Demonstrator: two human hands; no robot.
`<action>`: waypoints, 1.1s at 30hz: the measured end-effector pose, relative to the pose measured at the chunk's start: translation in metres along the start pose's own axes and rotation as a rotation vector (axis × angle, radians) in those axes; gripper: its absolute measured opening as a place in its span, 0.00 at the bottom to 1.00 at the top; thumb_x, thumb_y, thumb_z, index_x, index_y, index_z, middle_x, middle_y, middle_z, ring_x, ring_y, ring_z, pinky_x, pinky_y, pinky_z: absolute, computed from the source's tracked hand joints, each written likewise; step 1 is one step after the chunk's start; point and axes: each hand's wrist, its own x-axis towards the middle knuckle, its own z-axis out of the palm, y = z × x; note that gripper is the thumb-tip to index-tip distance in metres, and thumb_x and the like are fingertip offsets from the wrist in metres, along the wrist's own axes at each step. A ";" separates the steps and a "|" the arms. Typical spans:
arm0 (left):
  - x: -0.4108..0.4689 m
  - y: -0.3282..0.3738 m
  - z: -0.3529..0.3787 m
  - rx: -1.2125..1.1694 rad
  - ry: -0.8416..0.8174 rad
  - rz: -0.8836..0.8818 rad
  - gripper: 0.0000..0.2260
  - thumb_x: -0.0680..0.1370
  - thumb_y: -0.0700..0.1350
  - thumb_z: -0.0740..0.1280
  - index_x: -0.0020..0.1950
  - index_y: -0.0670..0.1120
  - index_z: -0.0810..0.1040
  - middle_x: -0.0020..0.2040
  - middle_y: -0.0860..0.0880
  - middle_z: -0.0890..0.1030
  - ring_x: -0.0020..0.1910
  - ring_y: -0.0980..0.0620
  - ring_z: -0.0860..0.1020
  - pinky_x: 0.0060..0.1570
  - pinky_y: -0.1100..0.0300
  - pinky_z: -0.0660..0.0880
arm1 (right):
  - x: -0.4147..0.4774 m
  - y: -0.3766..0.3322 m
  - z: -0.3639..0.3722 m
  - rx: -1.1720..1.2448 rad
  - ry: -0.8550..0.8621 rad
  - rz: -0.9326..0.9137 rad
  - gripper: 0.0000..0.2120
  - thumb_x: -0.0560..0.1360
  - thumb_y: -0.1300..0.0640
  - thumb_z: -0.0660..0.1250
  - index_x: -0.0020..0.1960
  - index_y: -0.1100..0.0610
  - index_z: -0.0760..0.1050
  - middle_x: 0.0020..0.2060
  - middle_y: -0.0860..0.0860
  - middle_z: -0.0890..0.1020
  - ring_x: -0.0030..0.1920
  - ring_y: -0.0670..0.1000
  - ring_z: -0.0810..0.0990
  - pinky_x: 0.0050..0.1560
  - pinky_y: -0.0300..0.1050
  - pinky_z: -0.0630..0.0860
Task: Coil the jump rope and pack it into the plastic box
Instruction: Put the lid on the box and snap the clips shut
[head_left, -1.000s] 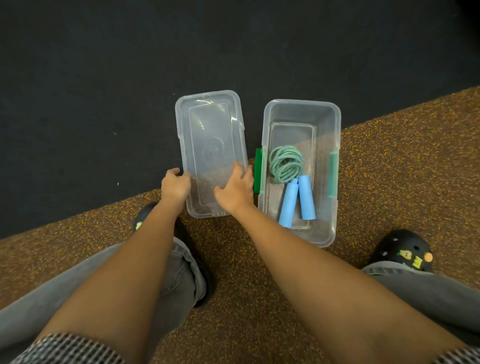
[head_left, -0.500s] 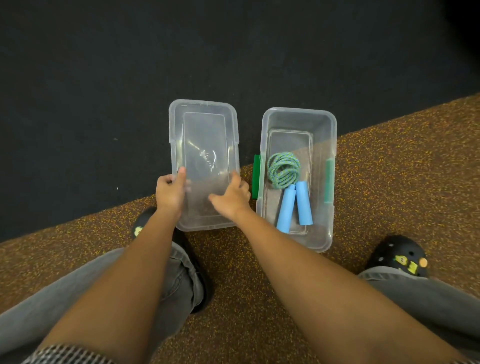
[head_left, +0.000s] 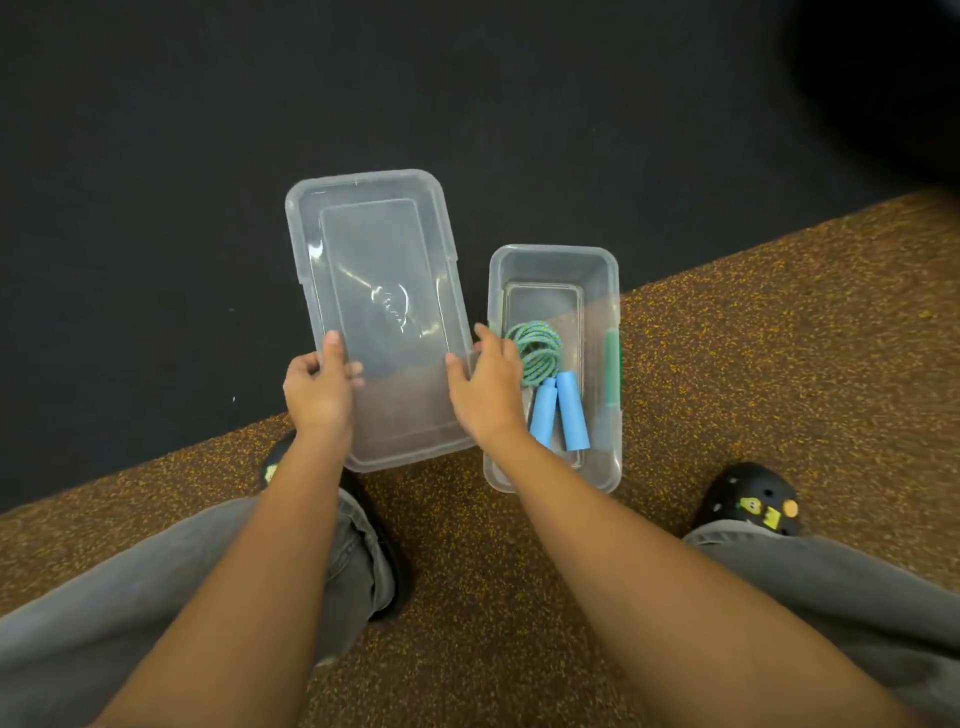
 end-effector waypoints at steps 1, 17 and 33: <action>-0.007 0.004 0.004 -0.013 -0.028 -0.014 0.14 0.77 0.55 0.62 0.52 0.44 0.70 0.36 0.52 0.78 0.34 0.57 0.75 0.38 0.64 0.70 | 0.000 0.002 -0.008 0.007 0.040 0.012 0.24 0.76 0.52 0.61 0.70 0.60 0.63 0.63 0.60 0.68 0.65 0.59 0.67 0.69 0.54 0.63; -0.106 -0.009 0.088 0.545 -0.304 0.202 0.14 0.79 0.45 0.56 0.59 0.45 0.76 0.63 0.43 0.70 0.62 0.44 0.67 0.63 0.49 0.64 | -0.021 0.094 -0.107 -0.043 0.258 0.276 0.19 0.78 0.54 0.57 0.67 0.60 0.68 0.58 0.60 0.70 0.57 0.58 0.73 0.63 0.49 0.68; -0.088 -0.042 0.087 0.865 -0.444 0.218 0.17 0.81 0.45 0.50 0.67 0.44 0.68 0.58 0.39 0.72 0.55 0.41 0.73 0.57 0.49 0.69 | -0.013 0.118 -0.096 -0.109 0.169 0.233 0.19 0.79 0.59 0.55 0.70 0.59 0.65 0.58 0.60 0.69 0.59 0.58 0.70 0.64 0.49 0.66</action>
